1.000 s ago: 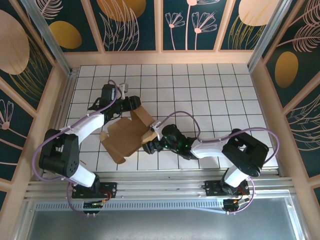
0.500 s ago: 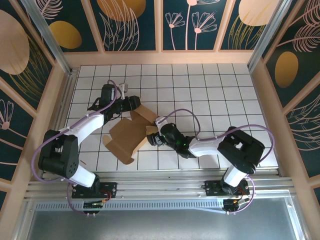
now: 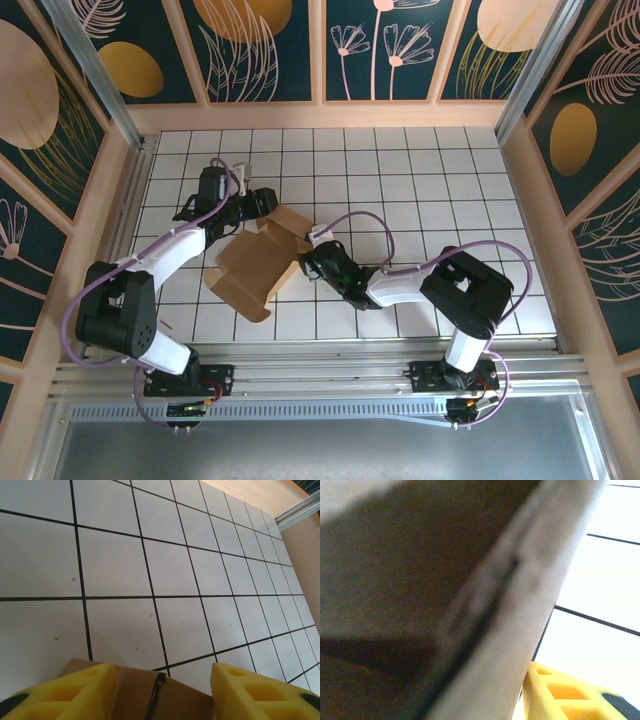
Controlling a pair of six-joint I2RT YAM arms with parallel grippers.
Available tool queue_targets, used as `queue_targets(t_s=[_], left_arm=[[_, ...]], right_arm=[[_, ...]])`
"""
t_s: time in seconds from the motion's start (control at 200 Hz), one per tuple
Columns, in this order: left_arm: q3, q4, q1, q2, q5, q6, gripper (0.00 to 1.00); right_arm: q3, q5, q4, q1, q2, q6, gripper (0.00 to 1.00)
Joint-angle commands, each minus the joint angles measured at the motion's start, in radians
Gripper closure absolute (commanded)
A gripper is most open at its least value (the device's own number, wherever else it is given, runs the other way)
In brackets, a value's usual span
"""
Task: Fold the paper box
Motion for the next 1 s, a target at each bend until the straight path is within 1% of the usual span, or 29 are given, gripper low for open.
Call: queue_targets(t_s=[0.0, 0.04, 0.155, 0.225, 0.295, 0.405, 0.491, 0.586, 0.636, 0.696, 0.771, 0.796, 0.841, 0.961, 0.996], left_arm=[[-0.017, -0.064, -0.021, -0.01, 0.072, 0.003, 0.48], [-0.017, -0.067, -0.021, -0.008, 0.072, 0.003, 0.48], [-0.014, -0.07, -0.02, 0.0, 0.075, 0.005, 0.48], [-0.007, -0.081, -0.022, 0.01, 0.084, 0.007, 0.48], [0.009, -0.105, -0.025, 0.025, 0.09, 0.018, 0.48], [0.021, -0.15, -0.026, 0.048, 0.081, 0.034, 0.48], [0.061, -0.177, -0.027, 0.064, 0.073, 0.025, 0.47], [0.093, -0.199, -0.028, 0.084, 0.079, 0.013, 0.46], [0.105, -0.209, -0.028, 0.088, 0.058, 0.006, 0.45], [0.115, -0.216, -0.027, 0.09, 0.032, -0.007, 0.45], [0.131, -0.218, -0.027, 0.098, 0.028, -0.024, 0.45], [0.137, -0.219, -0.026, 0.1, 0.025, -0.028, 0.44], [0.145, -0.218, -0.028, 0.104, 0.023, -0.034, 0.44], [0.166, -0.223, -0.027, 0.123, 0.015, -0.041, 0.43], [0.173, -0.23, -0.027, 0.131, 0.013, -0.048, 0.43]], right_arm=[[0.062, 0.063, 0.052, -0.016, 0.008, -0.005, 0.53], [0.067, 0.073, 0.051, -0.016, 0.005, -0.015, 0.53], [0.088, 0.153, 0.071, -0.018, -0.005, -0.053, 0.58], [0.101, 0.148, 0.115, -0.027, 0.006, -0.096, 0.58], [0.117, 0.073, 0.145, -0.044, 0.024, -0.127, 0.59], [0.154, -0.064, 0.157, -0.077, 0.063, -0.143, 0.63], [0.179, -0.194, 0.168, -0.102, 0.089, -0.14, 0.65], [0.203, -0.25, 0.173, -0.125, 0.112, -0.114, 0.72], [0.23, -0.243, 0.143, -0.134, 0.125, -0.109, 0.75], [0.268, -0.199, 0.08, -0.141, 0.141, -0.104, 0.76], [0.32, -0.148, -0.014, -0.151, 0.16, -0.089, 0.79], [0.337, -0.138, -0.042, -0.155, 0.165, -0.081, 0.78], [0.349, -0.149, -0.068, -0.161, 0.168, -0.077, 0.74], [0.344, -0.214, -0.045, -0.166, 0.156, -0.104, 0.65], [0.352, -0.218, -0.046, -0.168, 0.156, -0.107, 0.65]])
